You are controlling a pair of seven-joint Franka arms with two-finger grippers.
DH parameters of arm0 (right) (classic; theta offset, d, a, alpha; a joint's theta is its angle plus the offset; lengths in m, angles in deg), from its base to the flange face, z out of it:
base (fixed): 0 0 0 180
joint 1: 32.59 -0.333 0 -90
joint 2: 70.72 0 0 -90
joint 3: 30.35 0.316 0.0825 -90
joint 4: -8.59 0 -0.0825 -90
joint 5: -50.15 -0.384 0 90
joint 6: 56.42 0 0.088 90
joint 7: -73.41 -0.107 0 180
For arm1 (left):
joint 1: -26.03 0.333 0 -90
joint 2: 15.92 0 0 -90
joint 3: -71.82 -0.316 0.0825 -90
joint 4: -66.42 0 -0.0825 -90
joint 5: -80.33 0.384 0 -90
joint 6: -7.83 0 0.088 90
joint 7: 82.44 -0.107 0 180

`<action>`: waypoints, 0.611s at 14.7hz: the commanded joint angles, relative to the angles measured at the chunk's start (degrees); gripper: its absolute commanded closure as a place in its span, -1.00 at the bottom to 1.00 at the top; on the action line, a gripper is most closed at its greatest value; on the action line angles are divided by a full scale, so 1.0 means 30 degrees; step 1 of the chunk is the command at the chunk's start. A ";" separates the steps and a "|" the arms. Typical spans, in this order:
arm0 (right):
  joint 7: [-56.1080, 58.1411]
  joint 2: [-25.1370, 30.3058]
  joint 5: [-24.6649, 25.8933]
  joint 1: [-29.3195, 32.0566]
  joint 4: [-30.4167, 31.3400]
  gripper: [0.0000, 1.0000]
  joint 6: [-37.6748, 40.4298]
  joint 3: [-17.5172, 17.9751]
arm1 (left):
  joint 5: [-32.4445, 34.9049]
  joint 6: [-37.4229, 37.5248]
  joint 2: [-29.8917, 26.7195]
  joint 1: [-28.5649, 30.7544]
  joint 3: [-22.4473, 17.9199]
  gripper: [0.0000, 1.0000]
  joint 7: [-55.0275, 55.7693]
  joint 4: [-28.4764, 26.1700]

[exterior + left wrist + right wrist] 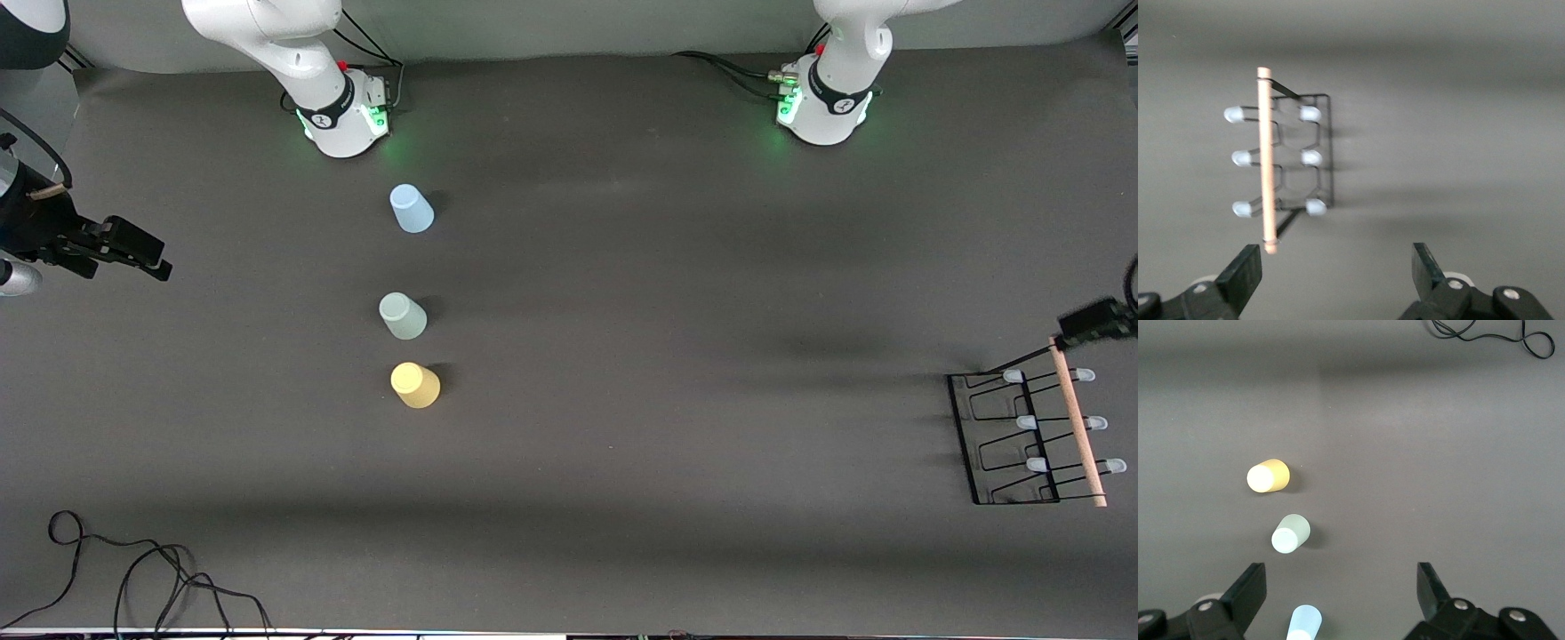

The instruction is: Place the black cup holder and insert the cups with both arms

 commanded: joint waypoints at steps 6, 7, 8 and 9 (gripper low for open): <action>0.0457 -0.0302 0.0048 0.0125 -0.0533 -1.00 0.0300 0.0012 | 0.1224 -0.3522 0.4119 0.1560 0.0137 -0.99 -0.1850 0.0209; 0.0457 -0.0302 0.0048 0.0125 -0.0533 -1.00 0.0300 0.0012 | 0.1225 -0.3551 0.4586 0.1997 0.0136 -0.99 -0.2462 0.0267; 0.0457 -0.0302 0.0048 0.0125 -0.0533 -1.00 0.0300 0.0041 | 0.1254 -0.3609 0.5026 0.2088 0.0165 -0.99 -0.3019 0.0354; 0.0457 -0.0302 0.0048 0.0125 -0.0533 -1.00 0.0300 0.0042 | 0.1254 -0.3929 0.5292 0.2118 0.0137 -0.91 -0.3141 0.0442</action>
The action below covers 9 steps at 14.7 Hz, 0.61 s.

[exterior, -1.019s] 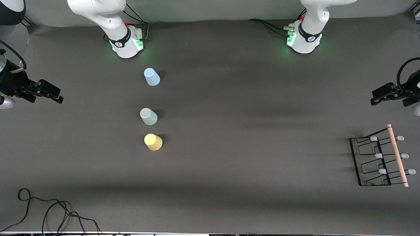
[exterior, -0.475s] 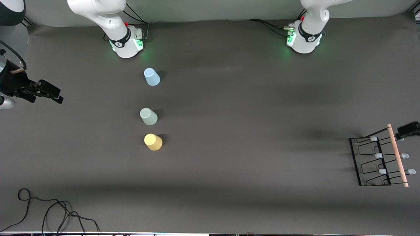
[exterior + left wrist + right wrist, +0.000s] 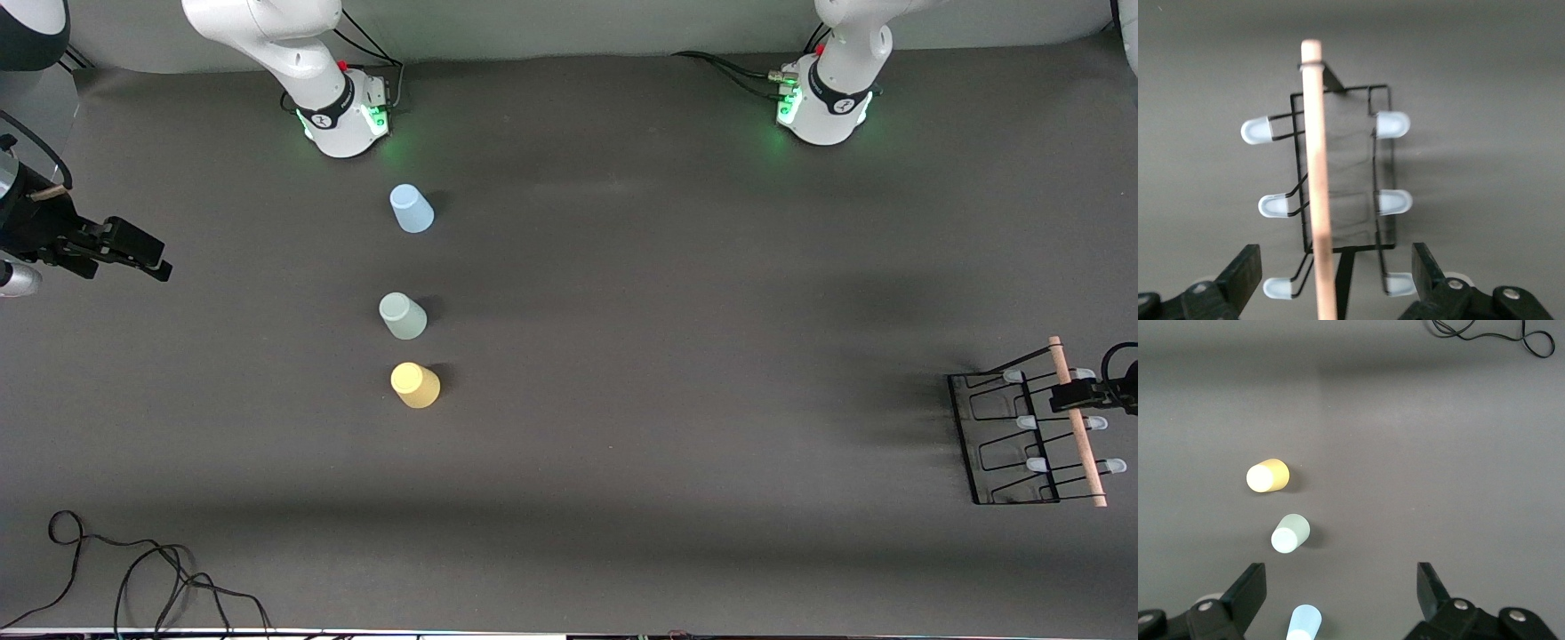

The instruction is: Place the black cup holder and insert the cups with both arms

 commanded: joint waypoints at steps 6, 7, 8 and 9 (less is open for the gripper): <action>0.0486 -0.0272 0.0106 0.0125 -0.0561 -1.00 0.0287 0.0021 | 0.0234 -0.0905 0.1253 0.0412 0.0176 0.74 -0.0841 0.0417; 0.0486 -0.0272 0.0106 0.0154 -0.0562 -1.00 0.0287 0.0050 | 0.0262 -0.1282 0.1371 0.0412 0.0176 0.92 -0.0841 0.0359; 0.0486 -0.0272 0.0048 0.0154 -0.0562 -1.00 0.0287 0.0021 | 0.0263 -0.1489 0.1517 0.0441 0.0176 1.00 -0.0841 0.0242; 0.0457 -0.0272 0.0048 0.0154 -0.0562 -1.00 0.0287 0.0050 | 0.0263 -0.1549 0.1721 0.0528 0.0176 1.00 -0.0841 0.0241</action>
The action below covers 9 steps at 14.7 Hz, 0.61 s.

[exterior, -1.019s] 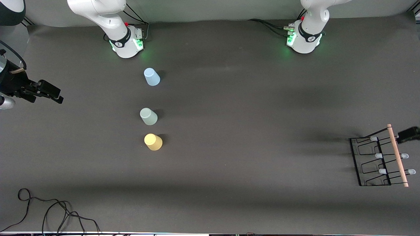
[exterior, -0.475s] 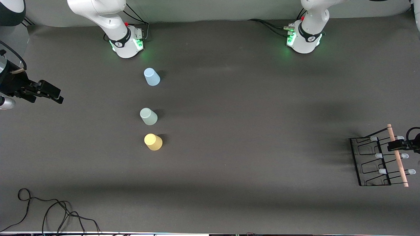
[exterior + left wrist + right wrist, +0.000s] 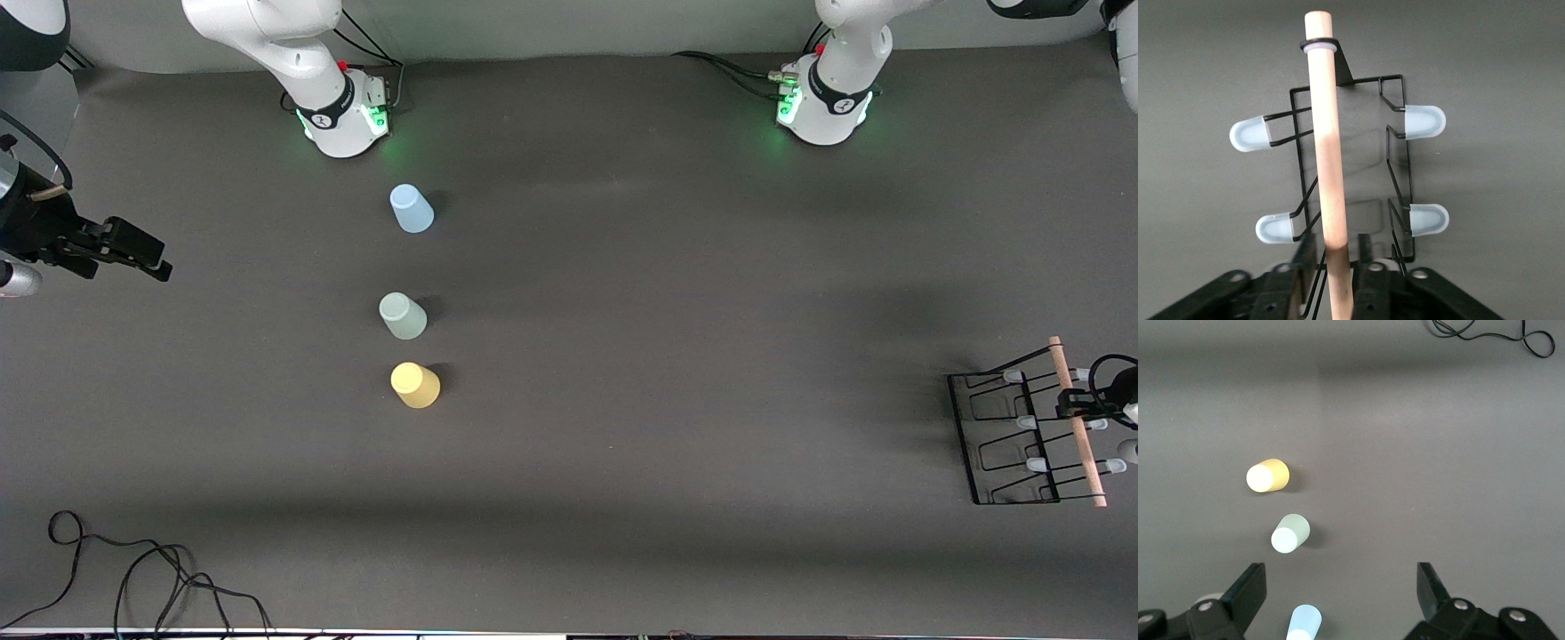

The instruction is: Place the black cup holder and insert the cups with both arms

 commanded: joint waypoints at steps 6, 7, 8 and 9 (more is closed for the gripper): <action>0.0456 -0.0414 0.0106 0.0124 -0.0561 -1.00 0.0579 0.0051 | -0.0008 0.1617 0.0178 -0.0424 0.0330 1.00 -0.0103 0.1333; 0.0456 -0.0414 0.0106 0.0095 -0.0532 -1.00 0.0579 0.0051 | -0.0036 0.1998 -0.0200 -0.0862 0.0331 1.00 0.0013 0.1275; 0.0485 -0.0414 0.0106 0.0095 -0.0531 -1.00 0.0579 0.0051 | -0.0095 0.2582 -0.0697 -0.1302 0.0331 1.00 0.0276 0.1274; 0.0486 -0.0414 0.0106 0.0095 -0.0502 -1.00 0.0608 0.0051 | -0.0095 0.3429 -0.1108 -0.2147 0.0331 1.00 0.1264 0.1216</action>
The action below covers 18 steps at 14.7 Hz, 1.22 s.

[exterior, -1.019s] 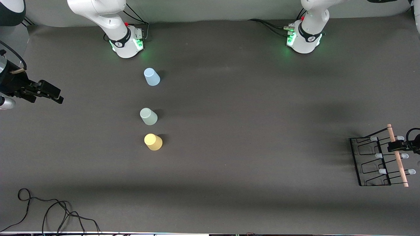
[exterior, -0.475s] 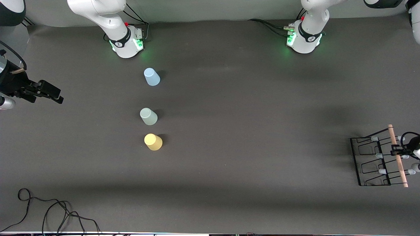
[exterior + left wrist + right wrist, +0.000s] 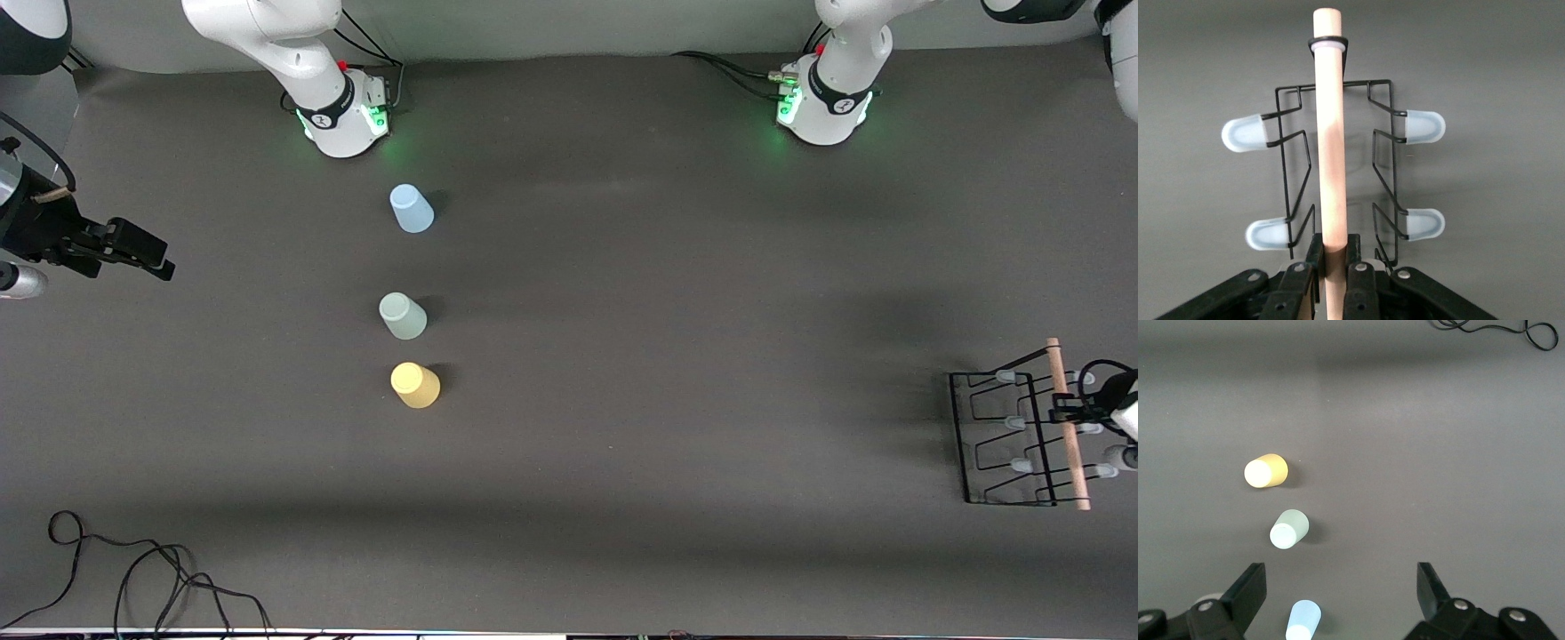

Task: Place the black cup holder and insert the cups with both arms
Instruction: 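Grasp the wooden dowel of the black rack with the left gripper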

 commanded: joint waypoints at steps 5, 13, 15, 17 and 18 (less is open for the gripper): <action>0.0483 -0.0267 0.0106 0.0124 -0.0530 -1.00 0.0424 0.0051 | -0.0047 0.2364 -0.3151 -0.4998 -0.0194 1.00 0.5231 -0.1307; 0.0453 -0.0268 0.0106 0.0153 -0.0530 -1.00 0.0570 0.0051 | 0.0041 0.4677 -0.4442 -0.9921 -0.0194 1.00 1.1943 -0.1805; 0.0453 -0.0297 0.0106 0.0153 -0.0530 -1.00 0.0570 0.0051 | 0.0041 0.4445 -0.4532 -1.0976 -0.0194 1.00 1.3145 -0.2187; 0.0453 -0.0267 0.0106 0.0153 -0.0530 -1.00 0.0599 0.0051 | 0.0041 0.4181 -0.4416 -1.1709 -0.0194 1.00 1.4025 -0.2276; 0.0453 -0.0296 0.0106 0.0153 -0.0530 -1.00 0.0600 0.0051 | -0.0017 0.3920 -0.4415 -1.2032 -0.0194 1.00 1.4377 -0.2247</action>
